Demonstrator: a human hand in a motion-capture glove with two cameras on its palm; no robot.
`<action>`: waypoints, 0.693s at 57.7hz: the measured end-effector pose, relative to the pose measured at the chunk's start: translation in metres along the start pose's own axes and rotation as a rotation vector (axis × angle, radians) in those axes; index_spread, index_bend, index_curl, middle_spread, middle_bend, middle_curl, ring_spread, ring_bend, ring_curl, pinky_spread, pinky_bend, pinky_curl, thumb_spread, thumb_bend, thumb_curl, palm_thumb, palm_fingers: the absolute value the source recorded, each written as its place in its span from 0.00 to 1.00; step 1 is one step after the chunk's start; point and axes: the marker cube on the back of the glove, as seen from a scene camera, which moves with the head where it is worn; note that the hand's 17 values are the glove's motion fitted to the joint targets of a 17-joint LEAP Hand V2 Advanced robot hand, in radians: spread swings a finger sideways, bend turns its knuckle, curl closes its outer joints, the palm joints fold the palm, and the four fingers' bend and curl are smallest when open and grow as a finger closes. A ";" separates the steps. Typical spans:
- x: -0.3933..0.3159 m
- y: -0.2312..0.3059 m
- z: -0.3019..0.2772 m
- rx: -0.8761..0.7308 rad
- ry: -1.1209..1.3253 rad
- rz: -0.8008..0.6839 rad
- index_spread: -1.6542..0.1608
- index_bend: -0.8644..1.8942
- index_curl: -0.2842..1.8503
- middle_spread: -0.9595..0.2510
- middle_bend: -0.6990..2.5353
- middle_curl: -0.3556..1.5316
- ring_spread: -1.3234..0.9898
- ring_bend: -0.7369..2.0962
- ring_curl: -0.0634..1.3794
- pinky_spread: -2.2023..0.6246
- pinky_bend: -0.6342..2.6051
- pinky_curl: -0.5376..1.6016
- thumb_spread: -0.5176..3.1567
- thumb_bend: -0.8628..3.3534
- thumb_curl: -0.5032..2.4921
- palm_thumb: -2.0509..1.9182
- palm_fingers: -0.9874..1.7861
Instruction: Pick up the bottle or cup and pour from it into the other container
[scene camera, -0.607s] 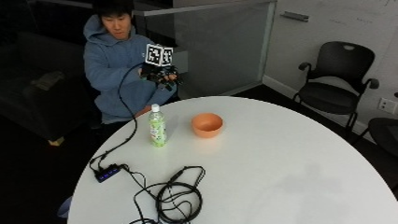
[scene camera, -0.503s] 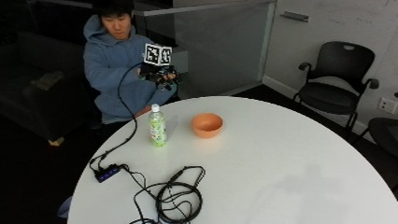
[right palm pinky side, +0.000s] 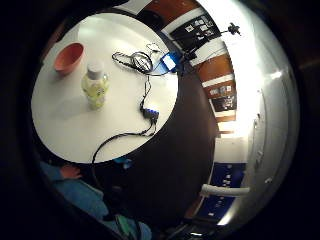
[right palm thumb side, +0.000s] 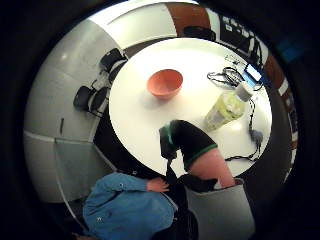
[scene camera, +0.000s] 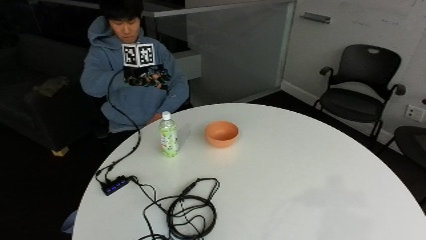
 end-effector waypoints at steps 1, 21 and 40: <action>0.004 0.001 0.000 0.007 -0.010 0.008 0.71 0.36 0.23 0.79 0.27 0.31 0.64 0.41 0.20 0.87 0.35 0.35 0.43 0.21 0.27 0.64 0.41; 0.071 0.019 0.008 0.108 -0.156 0.134 0.71 0.36 0.24 0.80 0.27 0.33 0.64 0.43 0.22 0.87 0.37 0.36 0.43 0.20 0.28 0.63 0.39; 0.083 0.029 0.016 0.150 -0.161 0.151 0.70 0.36 0.23 0.79 0.27 0.34 0.65 0.45 0.24 0.87 0.39 0.38 0.42 0.20 0.28 0.63 0.35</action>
